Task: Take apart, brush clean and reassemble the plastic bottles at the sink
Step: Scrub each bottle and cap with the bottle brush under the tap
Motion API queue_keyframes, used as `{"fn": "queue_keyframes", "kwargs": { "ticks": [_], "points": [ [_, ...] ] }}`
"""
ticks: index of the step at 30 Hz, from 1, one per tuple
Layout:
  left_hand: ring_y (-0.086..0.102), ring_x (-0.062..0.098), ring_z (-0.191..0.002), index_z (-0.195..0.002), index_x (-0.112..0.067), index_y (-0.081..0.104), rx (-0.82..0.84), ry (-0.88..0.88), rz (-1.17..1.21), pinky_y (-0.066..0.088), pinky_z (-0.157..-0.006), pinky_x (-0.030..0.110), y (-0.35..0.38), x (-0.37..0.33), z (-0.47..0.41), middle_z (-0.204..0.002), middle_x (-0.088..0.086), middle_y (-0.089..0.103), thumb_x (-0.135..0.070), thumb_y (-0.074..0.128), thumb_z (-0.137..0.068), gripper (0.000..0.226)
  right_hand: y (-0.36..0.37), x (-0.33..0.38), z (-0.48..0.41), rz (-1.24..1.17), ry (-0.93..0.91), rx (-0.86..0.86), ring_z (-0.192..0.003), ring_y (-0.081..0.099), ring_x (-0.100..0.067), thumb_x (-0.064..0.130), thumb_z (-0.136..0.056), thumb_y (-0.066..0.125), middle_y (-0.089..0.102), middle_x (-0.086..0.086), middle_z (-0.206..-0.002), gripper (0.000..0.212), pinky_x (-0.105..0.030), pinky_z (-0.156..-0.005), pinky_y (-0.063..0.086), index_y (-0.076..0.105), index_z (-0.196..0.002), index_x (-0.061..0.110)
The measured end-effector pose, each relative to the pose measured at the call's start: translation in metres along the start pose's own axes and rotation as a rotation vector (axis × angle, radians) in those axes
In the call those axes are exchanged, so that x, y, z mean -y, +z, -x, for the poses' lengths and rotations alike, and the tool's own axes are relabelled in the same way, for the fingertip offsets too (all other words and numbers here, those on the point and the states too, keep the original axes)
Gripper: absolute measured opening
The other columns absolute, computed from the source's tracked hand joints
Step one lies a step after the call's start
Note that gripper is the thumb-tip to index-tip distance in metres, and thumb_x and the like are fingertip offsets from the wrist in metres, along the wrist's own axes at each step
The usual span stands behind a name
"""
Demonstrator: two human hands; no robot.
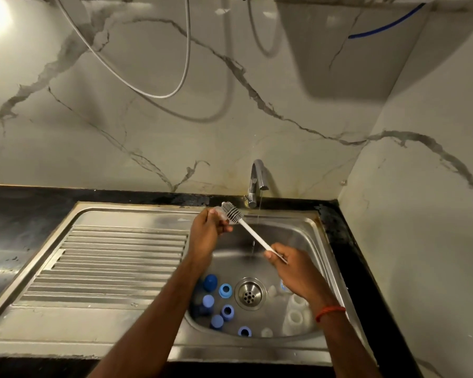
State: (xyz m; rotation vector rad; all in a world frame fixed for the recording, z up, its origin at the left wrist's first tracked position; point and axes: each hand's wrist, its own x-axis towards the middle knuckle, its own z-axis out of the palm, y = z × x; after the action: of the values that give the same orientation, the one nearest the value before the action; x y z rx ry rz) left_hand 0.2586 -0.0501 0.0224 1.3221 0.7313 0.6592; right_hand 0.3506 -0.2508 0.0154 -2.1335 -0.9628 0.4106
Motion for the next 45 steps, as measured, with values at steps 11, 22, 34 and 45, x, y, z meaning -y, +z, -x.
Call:
{"fn": "queue_keyframes", "kwargs": {
  "ticks": [11, 22, 34, 45],
  "points": [
    [0.073, 0.037, -0.076, -0.080, -0.002, 0.063, 0.089, -0.043, -0.195, 0.057, -0.070, 0.038, -0.022, 0.026, 0.007, -0.076, 0.016, 0.070, -0.002, 0.061, -0.092, 0.013, -0.017, -0.022, 0.010, 0.051, 0.185, -0.140, -0.058, 0.060, -0.010, 0.039, -0.097, 0.058, 0.060, 0.003, -0.061, 0.024, -0.026, -0.059, 0.047, 0.059, -0.078, 0.024],
    [0.073, 0.011, -0.070, -0.103, -0.019, 0.067, 0.267, 0.051, -0.570, 0.059, -0.066, 0.021, -0.003, 0.062, 0.010, -0.083, 0.000, 0.075, -0.014, 0.082, -0.082, 0.026, -0.011, -0.049, 0.015, 0.002, 0.291, -0.165, -0.065, 0.062, 0.002, 0.042, -0.092, 0.065, 0.068, 0.011, -0.069, 0.016, -0.030, -0.068, 0.053, 0.070, -0.095, 0.027],
    [0.068, 0.008, -0.084, -0.090, -0.018, 0.075, 0.565, -0.100, -0.922, 0.051, -0.077, 0.013, 0.051, 0.150, -0.001, -0.088, -0.008, 0.073, -0.013, 0.089, -0.072, 0.023, 0.002, -0.107, 0.007, -0.023, 0.331, -0.148, -0.071, 0.064, -0.007, 0.044, -0.091, 0.064, 0.067, 0.011, -0.073, 0.016, -0.032, -0.066, 0.053, 0.070, -0.096, 0.030],
    [0.067, 0.017, -0.105, -0.114, -0.016, 0.077, 0.797, -0.146, -1.208, 0.050, -0.093, 0.023, 0.090, 0.247, -0.008, -0.111, 0.002, 0.074, -0.013, 0.076, -0.085, 0.029, -0.002, -0.144, 0.016, -0.016, 0.380, -0.109, -0.070, 0.063, -0.011, 0.044, -0.091, 0.065, 0.066, 0.008, -0.072, 0.016, -0.033, -0.064, 0.051, 0.070, -0.099, 0.030]
  ]
}}
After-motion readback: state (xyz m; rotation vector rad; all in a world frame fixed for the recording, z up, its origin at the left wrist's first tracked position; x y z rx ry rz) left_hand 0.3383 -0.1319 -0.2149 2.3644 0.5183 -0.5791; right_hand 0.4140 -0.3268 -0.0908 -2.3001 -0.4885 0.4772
